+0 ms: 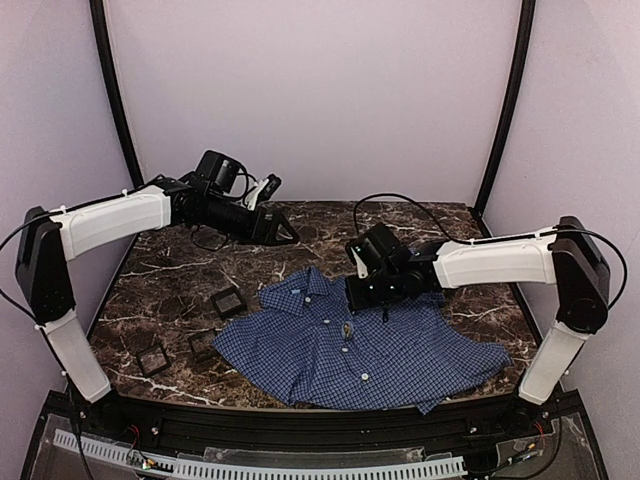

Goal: Remove the brooch from the garment

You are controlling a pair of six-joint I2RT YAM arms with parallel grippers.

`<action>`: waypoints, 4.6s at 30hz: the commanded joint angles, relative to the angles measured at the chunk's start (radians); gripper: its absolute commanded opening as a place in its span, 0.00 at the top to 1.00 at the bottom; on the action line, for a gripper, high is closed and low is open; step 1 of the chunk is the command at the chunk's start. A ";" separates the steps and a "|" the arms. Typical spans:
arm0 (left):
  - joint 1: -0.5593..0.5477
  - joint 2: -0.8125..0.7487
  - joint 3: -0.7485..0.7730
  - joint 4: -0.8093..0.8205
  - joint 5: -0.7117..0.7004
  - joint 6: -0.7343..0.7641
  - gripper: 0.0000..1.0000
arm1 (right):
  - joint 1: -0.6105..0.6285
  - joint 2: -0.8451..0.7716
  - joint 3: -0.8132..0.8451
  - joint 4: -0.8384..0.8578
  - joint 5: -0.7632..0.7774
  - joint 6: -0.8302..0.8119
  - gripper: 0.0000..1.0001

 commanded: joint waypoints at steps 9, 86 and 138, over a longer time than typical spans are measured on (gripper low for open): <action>-0.038 0.066 -0.031 0.050 0.186 0.025 0.19 | -0.113 -0.143 -0.177 0.335 -0.341 -0.103 1.00; -0.160 0.103 -0.097 0.338 0.207 -0.056 0.87 | 0.172 -0.303 -0.418 1.055 0.336 -0.302 1.00; -0.222 -0.100 -0.191 0.854 0.256 -0.426 0.07 | 0.271 -0.507 -0.565 1.450 0.380 -0.205 1.00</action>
